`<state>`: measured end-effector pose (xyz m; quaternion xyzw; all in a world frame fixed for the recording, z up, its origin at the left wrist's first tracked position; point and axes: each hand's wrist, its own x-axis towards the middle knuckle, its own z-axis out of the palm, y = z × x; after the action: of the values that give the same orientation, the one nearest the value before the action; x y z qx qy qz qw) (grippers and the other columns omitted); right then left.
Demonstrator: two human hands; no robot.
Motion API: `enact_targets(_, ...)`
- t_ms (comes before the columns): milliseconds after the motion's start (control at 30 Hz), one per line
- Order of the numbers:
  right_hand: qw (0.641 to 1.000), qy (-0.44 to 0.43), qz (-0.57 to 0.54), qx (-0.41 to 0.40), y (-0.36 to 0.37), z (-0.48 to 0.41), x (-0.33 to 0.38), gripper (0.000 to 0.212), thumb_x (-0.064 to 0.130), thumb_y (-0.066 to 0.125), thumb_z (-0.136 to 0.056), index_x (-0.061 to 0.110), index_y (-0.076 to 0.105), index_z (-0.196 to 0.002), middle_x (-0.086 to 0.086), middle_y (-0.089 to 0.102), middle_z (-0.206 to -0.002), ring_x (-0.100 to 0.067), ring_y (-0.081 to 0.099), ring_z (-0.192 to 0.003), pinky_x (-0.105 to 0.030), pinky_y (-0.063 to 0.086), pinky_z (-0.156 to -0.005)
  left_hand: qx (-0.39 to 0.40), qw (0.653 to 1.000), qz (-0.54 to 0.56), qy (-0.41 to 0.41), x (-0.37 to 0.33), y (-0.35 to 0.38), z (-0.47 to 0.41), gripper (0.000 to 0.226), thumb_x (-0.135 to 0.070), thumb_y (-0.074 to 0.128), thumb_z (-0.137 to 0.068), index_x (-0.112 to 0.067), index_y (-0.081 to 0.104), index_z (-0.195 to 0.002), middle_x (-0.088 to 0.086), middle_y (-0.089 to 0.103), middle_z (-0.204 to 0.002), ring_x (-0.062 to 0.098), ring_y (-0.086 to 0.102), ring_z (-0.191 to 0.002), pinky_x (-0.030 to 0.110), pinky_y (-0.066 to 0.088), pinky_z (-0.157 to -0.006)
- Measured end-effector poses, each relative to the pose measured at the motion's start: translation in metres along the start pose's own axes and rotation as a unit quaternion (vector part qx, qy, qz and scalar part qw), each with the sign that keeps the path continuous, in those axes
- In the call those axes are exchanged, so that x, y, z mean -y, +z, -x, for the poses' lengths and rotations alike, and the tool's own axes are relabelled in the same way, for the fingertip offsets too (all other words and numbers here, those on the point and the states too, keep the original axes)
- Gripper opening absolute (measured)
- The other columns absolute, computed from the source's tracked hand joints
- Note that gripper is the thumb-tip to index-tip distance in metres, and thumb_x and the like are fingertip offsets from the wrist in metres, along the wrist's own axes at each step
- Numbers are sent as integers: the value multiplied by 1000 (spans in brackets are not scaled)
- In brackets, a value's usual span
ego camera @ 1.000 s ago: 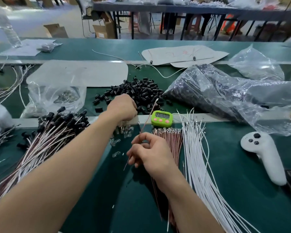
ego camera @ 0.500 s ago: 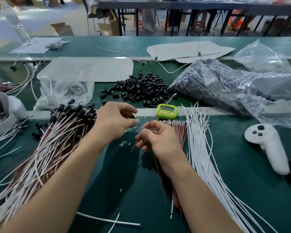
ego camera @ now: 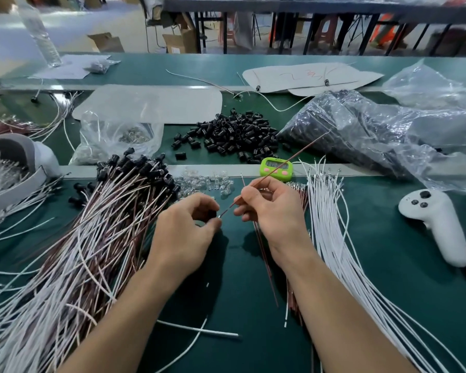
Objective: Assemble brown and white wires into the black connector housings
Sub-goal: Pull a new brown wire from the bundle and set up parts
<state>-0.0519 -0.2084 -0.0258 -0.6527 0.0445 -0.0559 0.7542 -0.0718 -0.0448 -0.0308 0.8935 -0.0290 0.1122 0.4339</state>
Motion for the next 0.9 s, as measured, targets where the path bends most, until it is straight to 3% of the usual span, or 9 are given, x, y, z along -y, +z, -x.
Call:
enact_targets(133,1000,-13,14,-4,0,-1,-3,20,3,67,-96,16,63,-81,-10,75,-71,-22,70,-57,-23,52,-50,23,999,-5,26,1,4,5,41,-7,78,-81,-40,74,-106,-36,68,-82,-15,65,-85,-3,42,-78)
enact_targets(267,999,-31,30,2,-1,1,-4,20,3,67,-96,15,64,-81,-14,74,-73,-22,71,-57,-24,53,-51,28,999,-14,33,0,3,8,70,-14,84,-76,-51,58,-129,-39,67,-89,-11,63,-86,-2,40,-78)
enact_targets(433,998,-37,41,11,-1,1,-4,21,4,68,-95,18,64,-79,-14,75,-74,-23,72,-59,-25,53,-52,8,999,-18,34,0,3,9,68,-17,86,-74,-51,61,-128,-40,67,-91,-7,64,-87,1,40,-76)
enact_targets(567,998,-45,45,-3,-2,1,-2,22,4,68,-94,19,64,-78,-11,75,-72,-22,72,-58,-24,52,-51,-14,999,-19,31,1,5,9,49,-19,84,-78,-42,71,-119,-41,66,-81,-12,64,-89,1,41,-77)
enact_targets(667,998,-32,46,9,-2,0,-2,21,1,67,-95,15,64,-80,-13,75,-73,-22,72,-58,-23,53,-52,-12,999,5,35,2,8,9,40,-13,80,-82,-36,75,-114,-33,71,-89,-18,64,-93,3,45,-80)
enact_targets(767,998,-13,46,33,1,2,-4,19,0,67,-96,12,64,-81,-14,75,-72,-24,73,-60,-24,55,-53,0,999,22,30,2,9,9,42,-12,80,-83,-38,75,-116,-27,73,-93,-17,65,-94,6,47,-84)
enact_targets(900,999,-4,33,13,-1,1,-5,14,2,66,-97,9,62,-86,-10,76,-71,-22,74,-61,-24,55,-52,-1,999,32,20,2,8,11,47,-17,85,-78,-40,74,-117,-32,70,-87,-11,66,-86,3,43,-73)
